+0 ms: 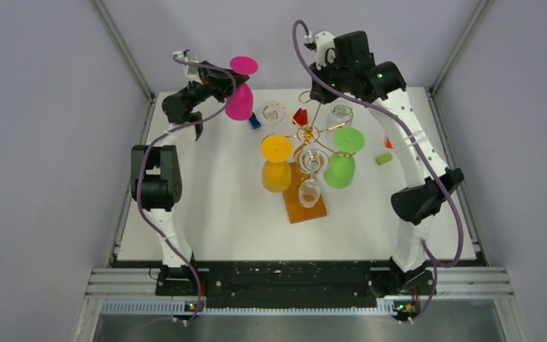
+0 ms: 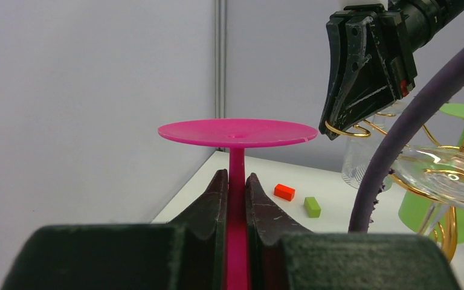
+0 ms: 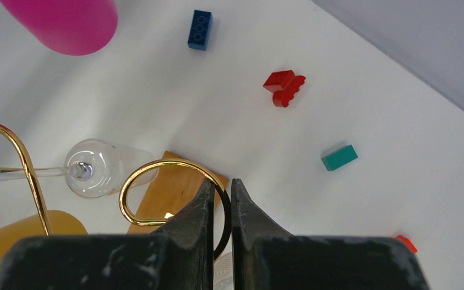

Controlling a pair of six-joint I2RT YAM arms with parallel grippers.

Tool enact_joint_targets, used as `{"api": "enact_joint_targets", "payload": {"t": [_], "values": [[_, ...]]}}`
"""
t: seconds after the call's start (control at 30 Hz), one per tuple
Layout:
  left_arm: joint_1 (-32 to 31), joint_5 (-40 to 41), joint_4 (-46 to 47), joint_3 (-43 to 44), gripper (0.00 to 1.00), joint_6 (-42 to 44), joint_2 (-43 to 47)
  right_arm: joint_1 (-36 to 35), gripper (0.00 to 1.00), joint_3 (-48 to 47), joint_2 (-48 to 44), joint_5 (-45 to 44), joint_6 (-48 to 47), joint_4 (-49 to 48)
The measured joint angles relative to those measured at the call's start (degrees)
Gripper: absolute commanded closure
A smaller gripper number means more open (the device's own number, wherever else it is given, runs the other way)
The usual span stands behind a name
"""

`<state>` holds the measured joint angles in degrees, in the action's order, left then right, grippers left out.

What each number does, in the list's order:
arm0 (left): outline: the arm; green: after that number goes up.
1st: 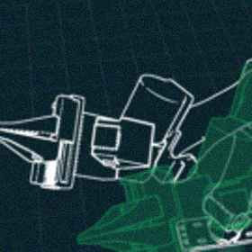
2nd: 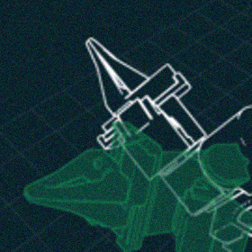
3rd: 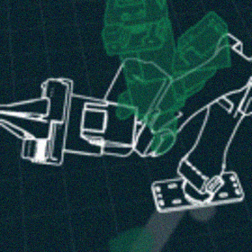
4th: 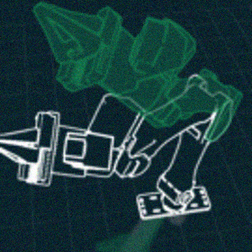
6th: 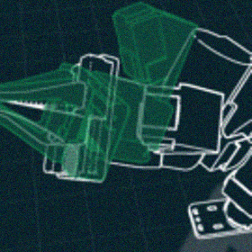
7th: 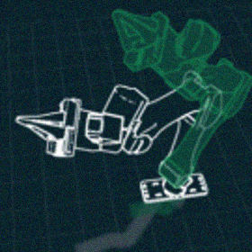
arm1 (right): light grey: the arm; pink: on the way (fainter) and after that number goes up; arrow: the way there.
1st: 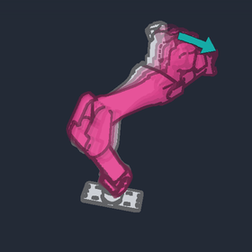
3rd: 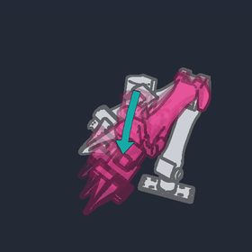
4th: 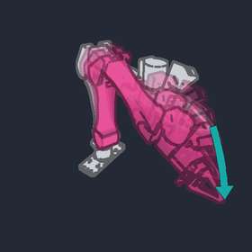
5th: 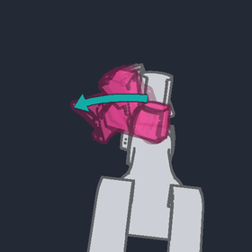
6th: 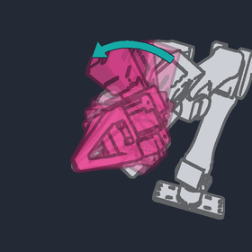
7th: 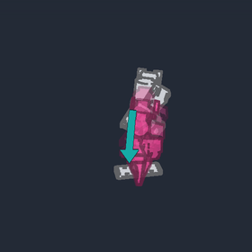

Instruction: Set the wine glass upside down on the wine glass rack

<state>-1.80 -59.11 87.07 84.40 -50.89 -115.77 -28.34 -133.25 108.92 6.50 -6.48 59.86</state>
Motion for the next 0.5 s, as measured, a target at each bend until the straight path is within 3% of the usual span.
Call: {"api": "enact_joint_targets", "payload": {"t": [0.5], "values": [[4.2,0.0,0.0,0.0,1.00,0.0,0.0,-5.2,1.00,0.0,0.7,9.2,-6.7,-2.6]]}}
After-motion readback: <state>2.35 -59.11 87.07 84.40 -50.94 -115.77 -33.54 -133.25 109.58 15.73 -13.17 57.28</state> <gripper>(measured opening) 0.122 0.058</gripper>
